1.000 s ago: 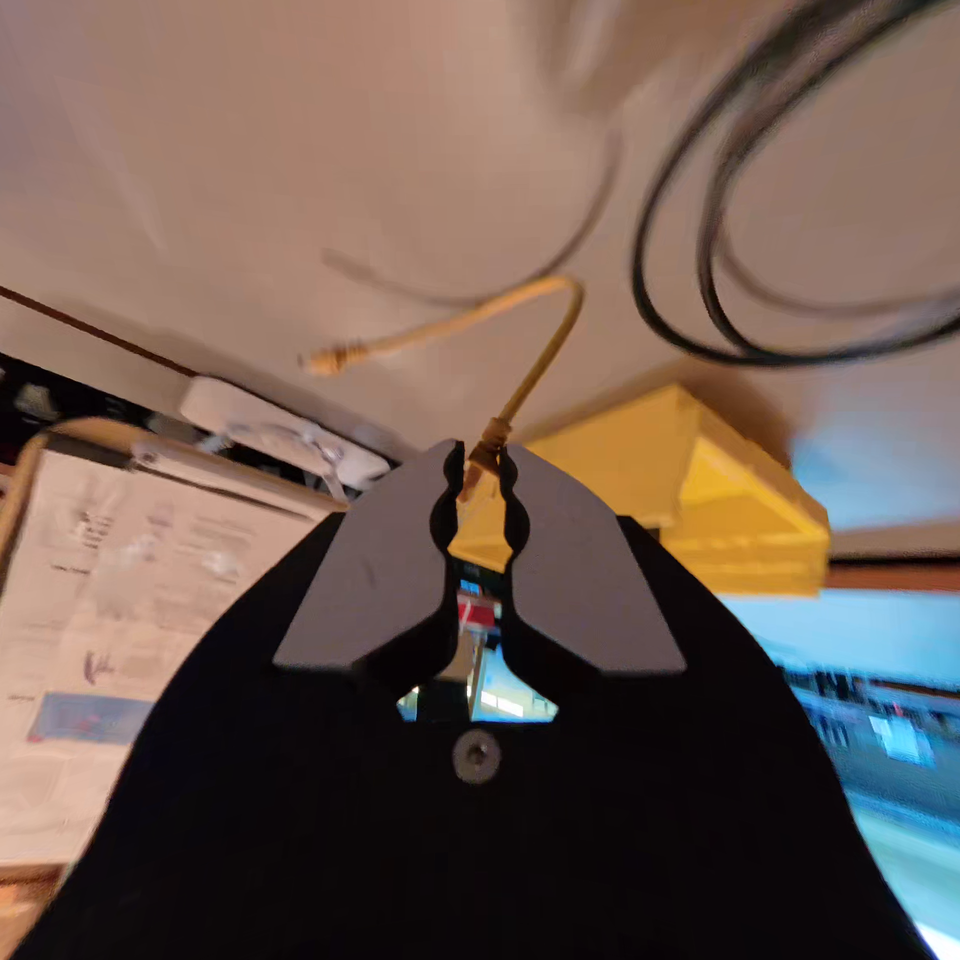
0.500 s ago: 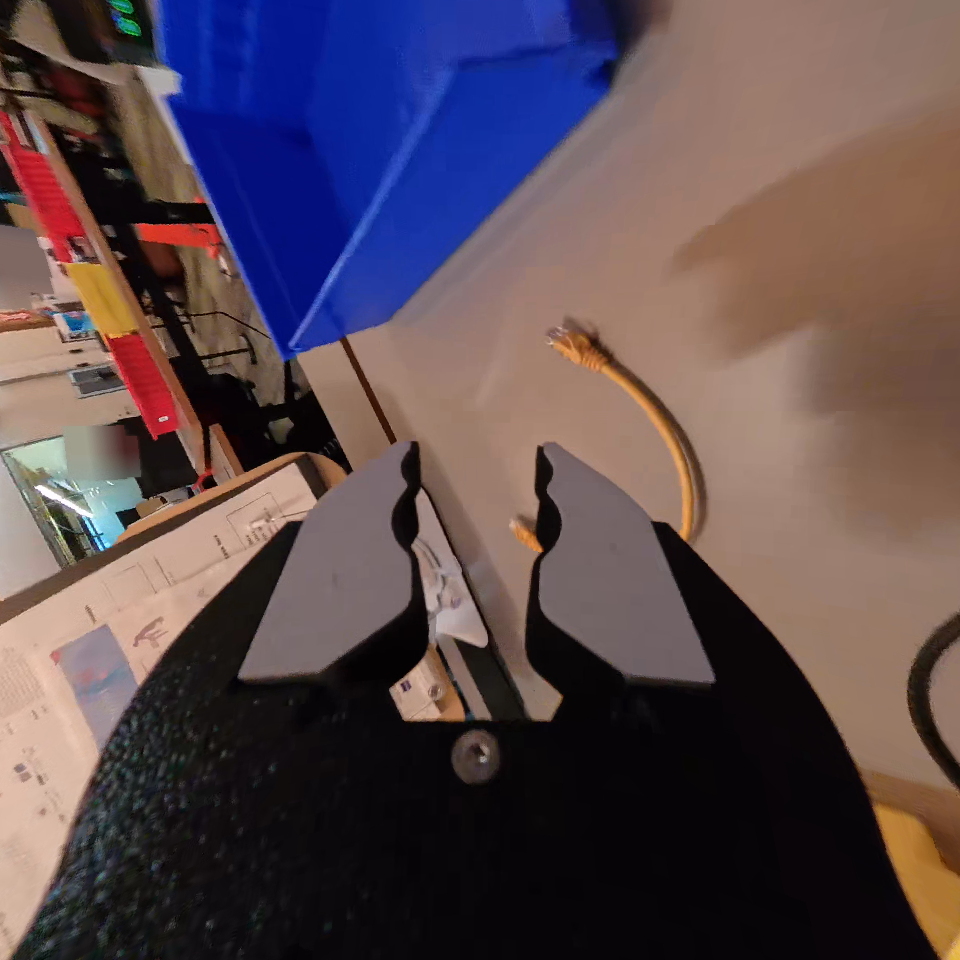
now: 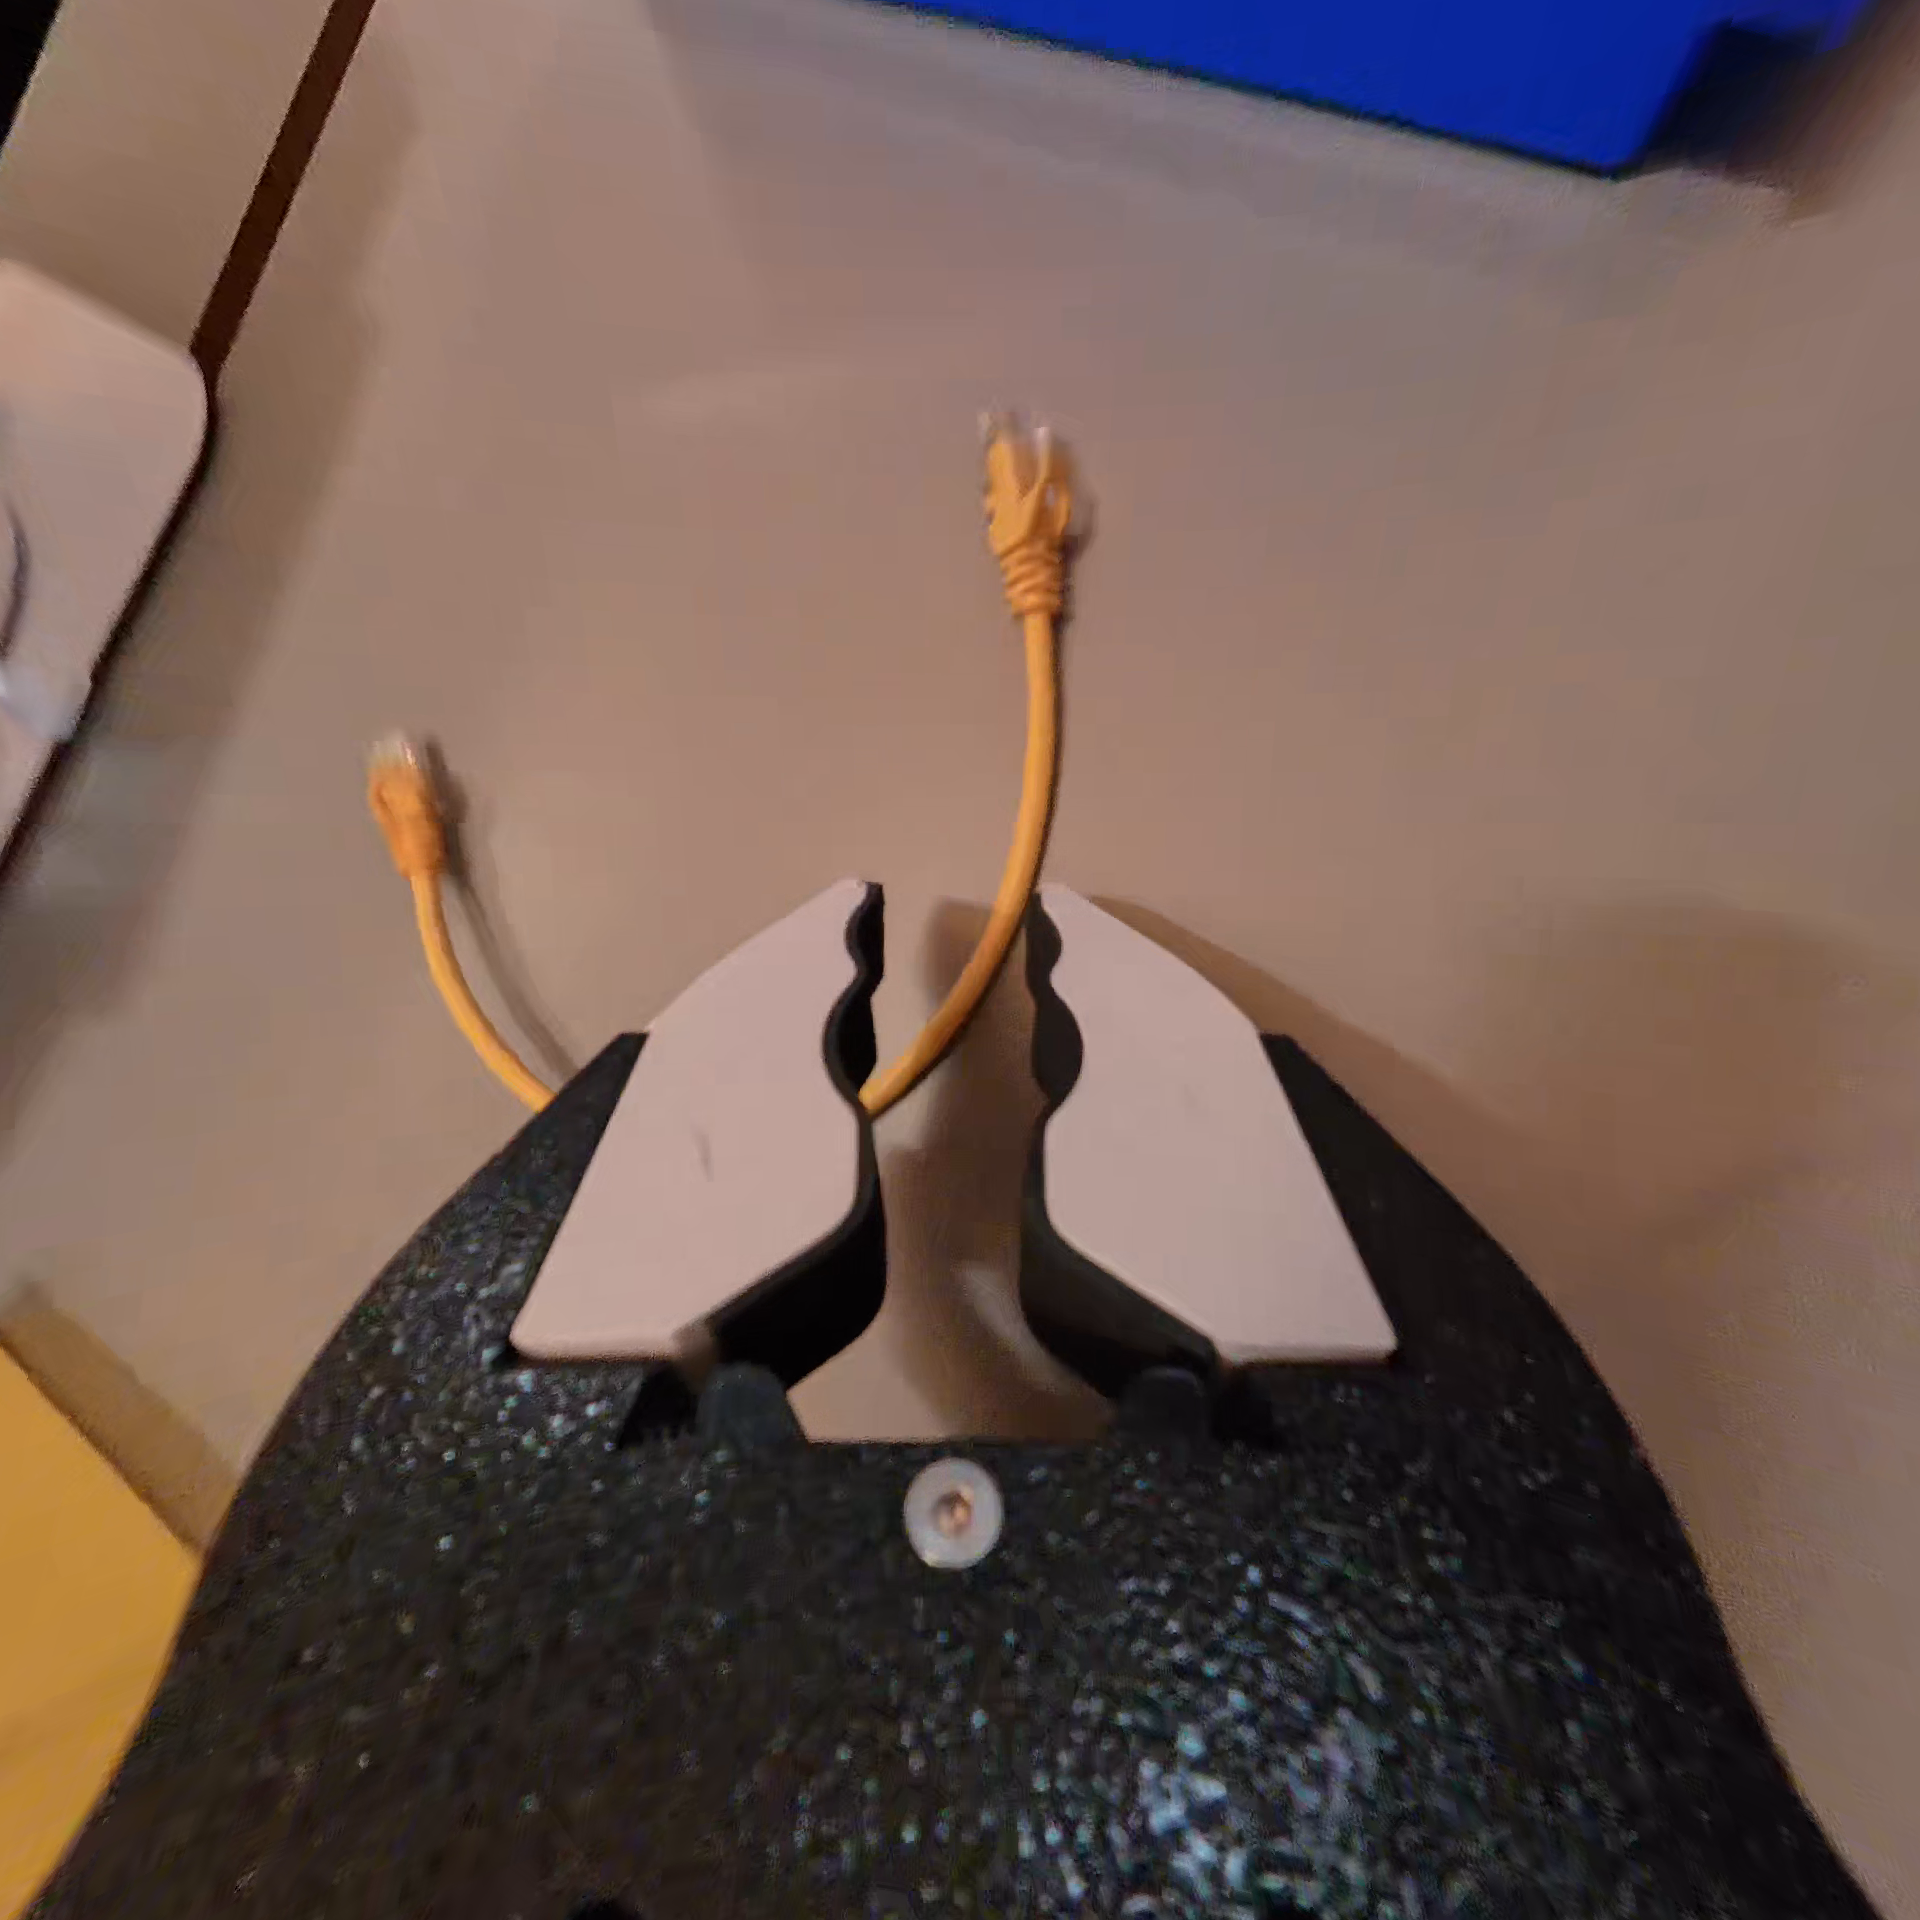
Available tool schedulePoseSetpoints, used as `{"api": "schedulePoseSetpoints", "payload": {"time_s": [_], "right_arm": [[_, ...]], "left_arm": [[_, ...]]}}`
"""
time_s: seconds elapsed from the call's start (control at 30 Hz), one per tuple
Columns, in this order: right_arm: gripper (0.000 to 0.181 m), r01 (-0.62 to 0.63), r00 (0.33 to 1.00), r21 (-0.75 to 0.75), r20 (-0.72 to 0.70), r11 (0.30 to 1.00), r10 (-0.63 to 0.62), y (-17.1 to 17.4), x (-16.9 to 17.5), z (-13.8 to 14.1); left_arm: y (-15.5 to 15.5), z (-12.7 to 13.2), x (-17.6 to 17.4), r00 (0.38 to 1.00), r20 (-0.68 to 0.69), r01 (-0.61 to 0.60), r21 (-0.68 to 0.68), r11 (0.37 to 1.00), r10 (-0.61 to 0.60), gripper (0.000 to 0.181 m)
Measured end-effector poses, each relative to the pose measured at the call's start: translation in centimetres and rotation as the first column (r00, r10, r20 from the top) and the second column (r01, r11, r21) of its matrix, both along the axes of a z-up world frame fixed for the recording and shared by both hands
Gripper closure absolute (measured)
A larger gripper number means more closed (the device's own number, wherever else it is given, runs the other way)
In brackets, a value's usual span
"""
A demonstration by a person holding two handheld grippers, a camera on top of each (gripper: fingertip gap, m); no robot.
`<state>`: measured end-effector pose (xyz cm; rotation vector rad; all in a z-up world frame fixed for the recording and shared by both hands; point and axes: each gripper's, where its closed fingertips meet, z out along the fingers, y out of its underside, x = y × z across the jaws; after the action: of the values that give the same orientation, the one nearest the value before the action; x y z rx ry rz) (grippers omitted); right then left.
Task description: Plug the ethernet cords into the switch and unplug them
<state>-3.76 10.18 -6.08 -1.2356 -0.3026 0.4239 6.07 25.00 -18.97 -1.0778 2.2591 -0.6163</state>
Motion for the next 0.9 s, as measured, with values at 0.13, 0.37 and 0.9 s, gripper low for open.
{"api": "schedulePoseSetpoints", "payload": {"time_s": [0.13,0.37,0.9], "right_arm": [[0.106,0.001,1.0,-0.003,0.001,1.0,-0.001,0.0,0.0,0.0],[0.106,-0.008,1.0,-0.01,-0.003,1.0,0.008,0.1,0.0,-0.1],[0.106,-0.009,1.0,-0.014,-0.008,1.0,0.009,0.2,0.1,-0.1]], "left_arm": [[-0.1,-1.1,-1.3,0.999,-0.049,0.0,-0.058,0.998,-0.003,0.164],[0.6,2.4,-1.8,0.993,-0.094,0.048,-0.158,0.986,-0.064,0.164],[6.7,-1.4,3.4,0.947,-0.101,-0.318,-0.173,0.932,0.304,0.166]]}}
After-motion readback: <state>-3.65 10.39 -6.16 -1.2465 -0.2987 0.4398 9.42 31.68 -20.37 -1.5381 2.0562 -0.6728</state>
